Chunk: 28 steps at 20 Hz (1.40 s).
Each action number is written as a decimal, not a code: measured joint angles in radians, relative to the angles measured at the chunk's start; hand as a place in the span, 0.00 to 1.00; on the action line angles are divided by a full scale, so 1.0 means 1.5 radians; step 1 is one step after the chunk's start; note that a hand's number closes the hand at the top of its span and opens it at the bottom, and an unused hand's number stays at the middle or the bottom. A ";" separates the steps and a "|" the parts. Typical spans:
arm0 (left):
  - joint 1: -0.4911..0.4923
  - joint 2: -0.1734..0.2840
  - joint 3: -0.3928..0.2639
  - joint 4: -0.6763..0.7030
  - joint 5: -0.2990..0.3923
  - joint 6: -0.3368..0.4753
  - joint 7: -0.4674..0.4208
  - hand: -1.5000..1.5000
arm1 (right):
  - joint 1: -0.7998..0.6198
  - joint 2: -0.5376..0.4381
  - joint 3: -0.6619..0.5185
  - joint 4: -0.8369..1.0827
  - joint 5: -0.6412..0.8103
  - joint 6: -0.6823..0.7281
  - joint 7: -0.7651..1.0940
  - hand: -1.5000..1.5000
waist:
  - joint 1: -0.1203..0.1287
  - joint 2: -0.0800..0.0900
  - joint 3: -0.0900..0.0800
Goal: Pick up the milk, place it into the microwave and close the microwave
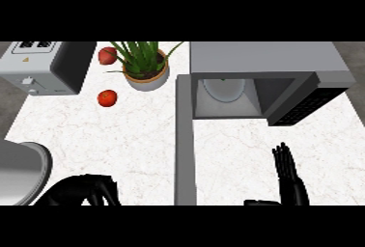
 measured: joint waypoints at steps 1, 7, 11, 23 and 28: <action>-0.026 -0.004 -0.006 0.012 -0.007 0.005 0.013 1.00 | 0.025 -0.003 0.004 -0.017 -0.001 0.008 -0.007 0.00 | -0.001 0.000 0.000; -0.091 -0.001 -0.044 0.065 -0.024 -0.014 0.036 1.00 | 0.124 -0.023 0.009 -0.109 -0.022 0.044 -0.006 0.00 | 0.002 0.002 0.000; -0.148 -0.011 -0.093 0.126 -0.050 -0.029 0.056 1.00 | 0.168 -0.033 0.012 -0.157 -0.030 0.059 -0.008 0.00 | -0.001 0.002 0.000; -0.311 -0.022 -0.297 0.367 -0.137 0.123 -0.010 1.00 | 0.268 -0.062 0.020 -0.283 -0.066 0.095 -0.001 0.00 | -0.005 0.002 0.000; -0.405 -0.022 -0.398 0.466 -0.078 0.249 0.000 1.00 | 0.293 -0.084 0.034 -0.357 -0.095 0.125 0.017 0.00 | -0.020 0.004 -0.001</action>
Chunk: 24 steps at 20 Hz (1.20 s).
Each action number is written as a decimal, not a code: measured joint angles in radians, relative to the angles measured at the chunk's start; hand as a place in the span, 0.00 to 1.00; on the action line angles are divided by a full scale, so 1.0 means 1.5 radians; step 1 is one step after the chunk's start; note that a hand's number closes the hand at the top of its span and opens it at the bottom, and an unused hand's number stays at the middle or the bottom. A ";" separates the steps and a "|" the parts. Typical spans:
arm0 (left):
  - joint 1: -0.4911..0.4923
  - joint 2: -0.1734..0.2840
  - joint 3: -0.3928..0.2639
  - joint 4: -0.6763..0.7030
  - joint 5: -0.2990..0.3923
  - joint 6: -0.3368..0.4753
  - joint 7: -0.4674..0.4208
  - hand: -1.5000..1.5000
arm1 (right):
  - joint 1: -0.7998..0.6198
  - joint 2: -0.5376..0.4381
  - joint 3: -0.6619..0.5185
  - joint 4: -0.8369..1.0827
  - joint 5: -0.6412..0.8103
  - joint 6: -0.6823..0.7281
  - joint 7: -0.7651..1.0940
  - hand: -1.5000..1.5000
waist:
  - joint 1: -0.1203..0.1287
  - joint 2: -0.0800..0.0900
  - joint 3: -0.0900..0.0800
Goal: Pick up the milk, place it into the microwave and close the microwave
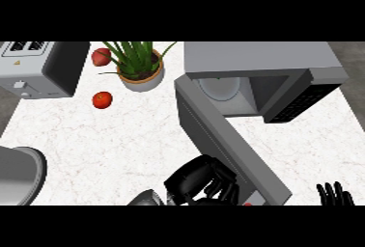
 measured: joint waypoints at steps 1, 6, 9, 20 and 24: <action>-0.014 0.001 -0.017 0.012 0.017 0.024 0.006 1.00 | 0.010 -0.004 0.007 -0.021 -0.003 0.005 0.001 0.00 | -0.005 0.000 0.000; -0.090 0.004 -0.088 0.090 0.098 0.135 0.012 1.00 | 0.034 -0.015 0.030 -0.110 -0.029 0.019 0.029 0.00 | -0.027 0.003 -0.001; -0.120 0.004 -0.118 0.128 0.151 0.191 -0.013 1.00 | 0.036 -0.023 0.039 -0.146 -0.043 0.026 0.046 0.00 | -0.042 0.007 -0.001; -0.232 0.003 -0.094 0.211 0.304 0.338 -0.113 1.00 | 0.055 -0.062 0.062 -0.251 -0.077 0.055 0.093 0.00 | -0.102 0.021 -0.002; -0.270 0.001 -0.068 0.246 0.350 0.373 -0.137 1.00 | 0.067 -0.075 0.071 -0.279 -0.093 0.070 0.110 0.00 | -0.121 0.027 -0.002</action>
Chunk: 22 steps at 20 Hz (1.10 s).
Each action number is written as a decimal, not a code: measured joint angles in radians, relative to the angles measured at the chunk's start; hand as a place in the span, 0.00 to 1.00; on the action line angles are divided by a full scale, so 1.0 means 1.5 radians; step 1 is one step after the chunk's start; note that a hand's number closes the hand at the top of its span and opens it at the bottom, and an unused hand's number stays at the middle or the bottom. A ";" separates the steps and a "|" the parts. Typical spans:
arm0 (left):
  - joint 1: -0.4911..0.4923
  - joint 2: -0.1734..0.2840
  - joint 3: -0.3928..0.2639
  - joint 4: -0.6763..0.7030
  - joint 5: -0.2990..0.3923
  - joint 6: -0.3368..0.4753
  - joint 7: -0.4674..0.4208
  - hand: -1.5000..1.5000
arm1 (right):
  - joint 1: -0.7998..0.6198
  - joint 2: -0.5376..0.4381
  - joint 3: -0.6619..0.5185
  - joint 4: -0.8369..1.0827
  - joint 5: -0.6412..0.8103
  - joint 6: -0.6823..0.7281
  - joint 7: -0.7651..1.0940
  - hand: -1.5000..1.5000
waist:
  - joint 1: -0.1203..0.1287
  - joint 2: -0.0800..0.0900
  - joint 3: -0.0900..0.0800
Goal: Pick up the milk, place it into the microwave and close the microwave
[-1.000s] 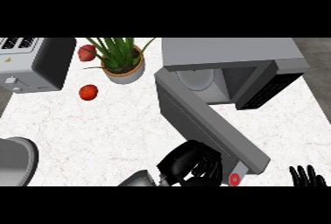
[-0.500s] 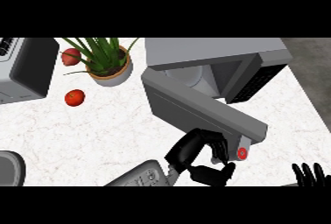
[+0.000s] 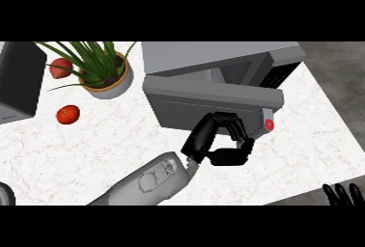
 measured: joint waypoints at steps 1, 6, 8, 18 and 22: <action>-0.011 -0.001 0.006 0.009 0.012 0.003 -0.004 1.00 | 0.000 -0.003 0.002 -0.009 -0.002 0.002 0.005 0.00 | -0.005 0.002 0.000; -0.050 -0.002 0.039 0.044 0.077 0.010 -0.040 1.00 | 0.006 -0.017 0.011 -0.037 -0.021 0.017 0.020 0.00 | -0.027 0.010 0.000; -0.068 -0.002 0.051 0.064 0.096 0.010 -0.052 1.00 | 0.010 -0.022 0.013 -0.049 -0.028 0.020 0.026 0.00 | -0.035 0.013 0.000; -0.103 0.002 0.070 0.115 0.166 0.018 -0.115 1.00 | 0.025 -0.045 0.007 -0.095 -0.065 0.034 0.046 0.00 | -0.064 0.016 0.001; -0.103 0.003 0.067 0.118 0.184 0.026 -0.137 1.00 | 0.028 -0.054 0.007 -0.109 -0.080 0.042 0.054 0.00 | -0.071 0.017 0.001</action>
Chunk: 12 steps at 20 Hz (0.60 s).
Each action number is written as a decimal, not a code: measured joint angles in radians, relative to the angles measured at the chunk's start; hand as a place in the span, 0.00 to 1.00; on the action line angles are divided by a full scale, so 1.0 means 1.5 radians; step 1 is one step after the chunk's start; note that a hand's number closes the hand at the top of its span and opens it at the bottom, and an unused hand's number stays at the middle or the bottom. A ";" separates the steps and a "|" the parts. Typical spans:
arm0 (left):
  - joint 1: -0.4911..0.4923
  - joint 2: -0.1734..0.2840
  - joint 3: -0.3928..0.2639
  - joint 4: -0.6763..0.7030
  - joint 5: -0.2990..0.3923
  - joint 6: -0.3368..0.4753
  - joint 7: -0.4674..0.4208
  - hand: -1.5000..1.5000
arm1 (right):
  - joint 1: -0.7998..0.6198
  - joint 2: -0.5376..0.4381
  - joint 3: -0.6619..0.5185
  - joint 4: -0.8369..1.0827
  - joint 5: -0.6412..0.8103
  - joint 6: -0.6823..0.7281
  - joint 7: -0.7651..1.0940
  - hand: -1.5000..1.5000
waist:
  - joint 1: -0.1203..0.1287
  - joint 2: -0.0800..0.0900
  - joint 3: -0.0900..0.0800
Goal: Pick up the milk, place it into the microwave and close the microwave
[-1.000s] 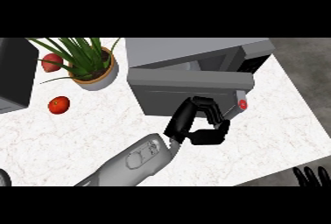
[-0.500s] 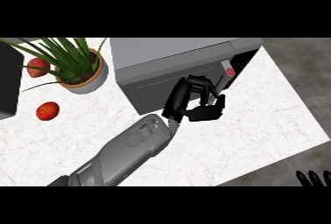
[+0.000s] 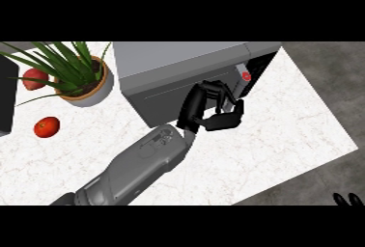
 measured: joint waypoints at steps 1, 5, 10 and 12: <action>-0.001 0.000 -0.001 0.001 0.005 0.000 -0.004 1.00 | 0.000 -0.003 0.000 -0.004 -0.003 0.002 0.003 0.00 | -0.001 0.000 0.000; -0.005 -0.001 -0.004 0.008 0.021 0.004 -0.019 1.00 | 0.004 -0.012 0.000 -0.021 -0.017 0.007 0.010 0.00 | -0.005 0.001 0.000; -0.010 -0.001 -0.009 0.019 0.036 0.009 -0.038 1.00 | 0.002 -0.024 -0.013 -0.043 -0.026 0.010 0.014 0.00 | -0.012 0.001 0.000; -0.012 -0.001 -0.010 0.024 0.042 0.009 -0.046 1.00 | 0.005 -0.026 -0.014 -0.051 -0.031 0.011 0.015 0.00 | -0.015 0.001 0.000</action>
